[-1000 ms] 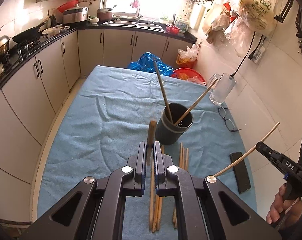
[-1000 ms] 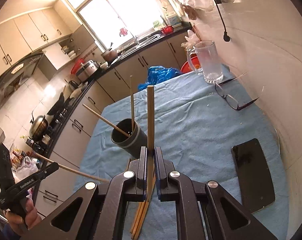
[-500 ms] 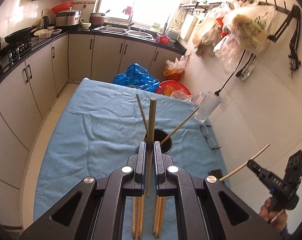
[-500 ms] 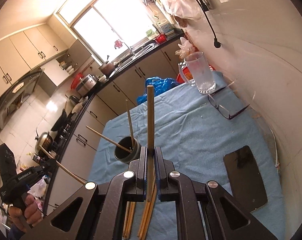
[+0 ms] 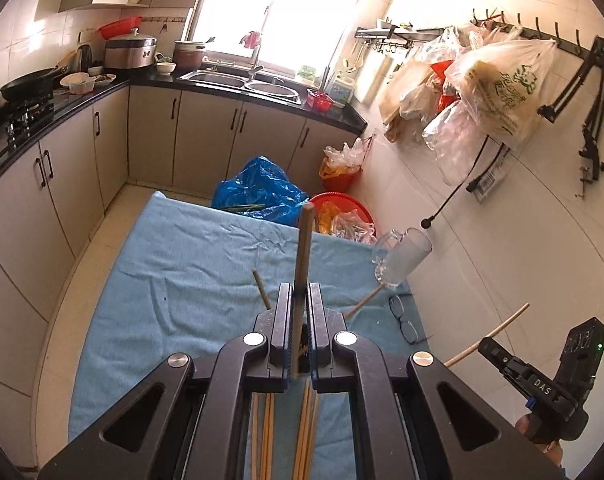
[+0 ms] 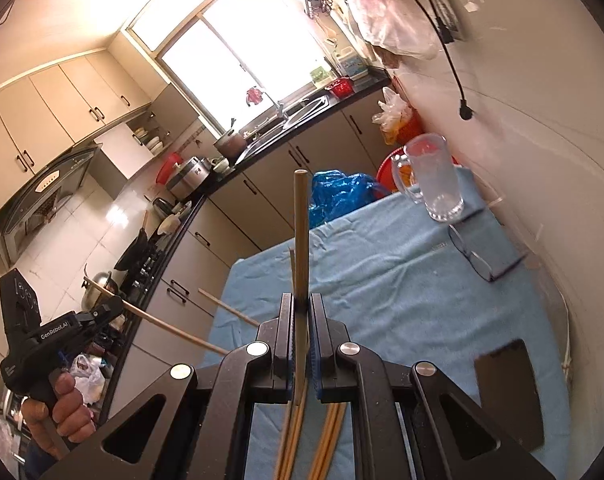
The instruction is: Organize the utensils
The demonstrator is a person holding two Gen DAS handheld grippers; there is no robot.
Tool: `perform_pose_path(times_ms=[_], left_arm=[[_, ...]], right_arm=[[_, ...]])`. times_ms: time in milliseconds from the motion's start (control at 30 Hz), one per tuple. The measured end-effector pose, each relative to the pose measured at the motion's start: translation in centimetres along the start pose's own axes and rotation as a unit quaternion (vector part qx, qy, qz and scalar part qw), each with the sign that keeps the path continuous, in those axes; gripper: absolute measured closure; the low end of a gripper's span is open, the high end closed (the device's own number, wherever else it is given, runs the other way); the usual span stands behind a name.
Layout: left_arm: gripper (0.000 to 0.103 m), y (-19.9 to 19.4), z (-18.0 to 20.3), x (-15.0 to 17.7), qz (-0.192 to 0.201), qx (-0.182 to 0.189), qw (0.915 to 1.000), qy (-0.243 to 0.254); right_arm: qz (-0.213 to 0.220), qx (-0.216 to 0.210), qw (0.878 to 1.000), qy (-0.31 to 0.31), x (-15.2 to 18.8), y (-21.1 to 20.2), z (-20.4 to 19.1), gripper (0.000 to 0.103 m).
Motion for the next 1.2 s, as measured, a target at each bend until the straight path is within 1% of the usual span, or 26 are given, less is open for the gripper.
perform_pose_path(times_ms=[200,333,433,533,667,700,767,833,867,900,1000,1100,1167,1200], left_arm=[[0.097,1.3,0.2,-1.5,-0.001,-0.005,1.0,0.0],[0.097,2.4,0.2,-2.0,-0.001,-0.003,1.0,-0.003],[0.097,3.3,0.2,-2.3,-0.009,-0.001,1.0,-0.003],[0.097,4.2,0.1,-2.4,-0.02,-0.007,0.9998,0.004],[0.097,5.3,-1.4,-2.4,-0.037,-0.013,0.9992,0.005],[0.096,5.8,-1.9,-2.3,-0.045,-0.012,0.9989,0.005],[0.096,7.4,-3.1,-2.2,-0.081,-0.004,0.9967,0.01],[0.088,8.9,-4.1,-2.0,-0.109,0.009,0.994,0.009],[0.074,9.9,-4.7,-1.9,-0.13,0.019,0.9913,0.006],[0.066,10.9,-5.4,-1.8,-0.147,0.025,0.9888,-0.002],[0.066,13.8,-7.2,-1.5,-0.176,0.018,0.9841,-0.013],[0.066,17.5,-8.8,-1.4,-0.22,0.014,0.9752,-0.022],[0.066,20.4,-9.8,-1.5,-0.254,0.019,0.9667,-0.028],[0.066,21.6,-10.1,-1.5,-0.264,0.016,0.9641,-0.028]], right_arm=[[-0.005,-0.004,1.0,0.018,-2.8,2.7,-0.4,0.096],[-0.007,-0.006,1.0,0.027,-4.0,4.2,-0.6,0.096],[-0.008,-0.004,1.0,0.026,-4.6,5.5,-1.2,0.096],[-0.011,0.001,1.0,0.02,-4.9,6.5,-1.6,0.096],[-0.012,-0.002,1.0,0.022,-5.1,6.8,-1.4,0.096],[-0.011,-0.001,1.0,0.022,-5.0,6.7,-1.2,0.096],[-0.01,0.001,1.0,0.02,-5.0,6.5,-1.0,0.096],[-0.01,0.002,1.0,0.021,-4.9,6.3,-0.8,0.096],[-0.009,0.003,1.0,0.021,-4.7,6.1,-0.8,0.096],[-0.01,0.003,1.0,0.021,-4.6,6.0,-0.8,0.096],[-0.008,0.005,1.0,0.021,-4.2,5.6,-1.0,0.096],[-0.005,0.009,1.0,0.012,-3.9,4.8,-1.4,0.096],[-0.001,0.012,1.0,0.007,-3.6,4.1,-1.6,0.096],[0.001,0.013,1.0,0.006,-3.5,3.7,-1.7,0.096]])
Point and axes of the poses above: each gripper's, at about its wrist camera, not at the fingertips, and y roughly the way its jaws point, z to its right, x to its underside, the point moved 2 cm from there along y, roughly the way its jaws point, and after that the axes turned 12 degrees about -z, right-handed, at the moved point
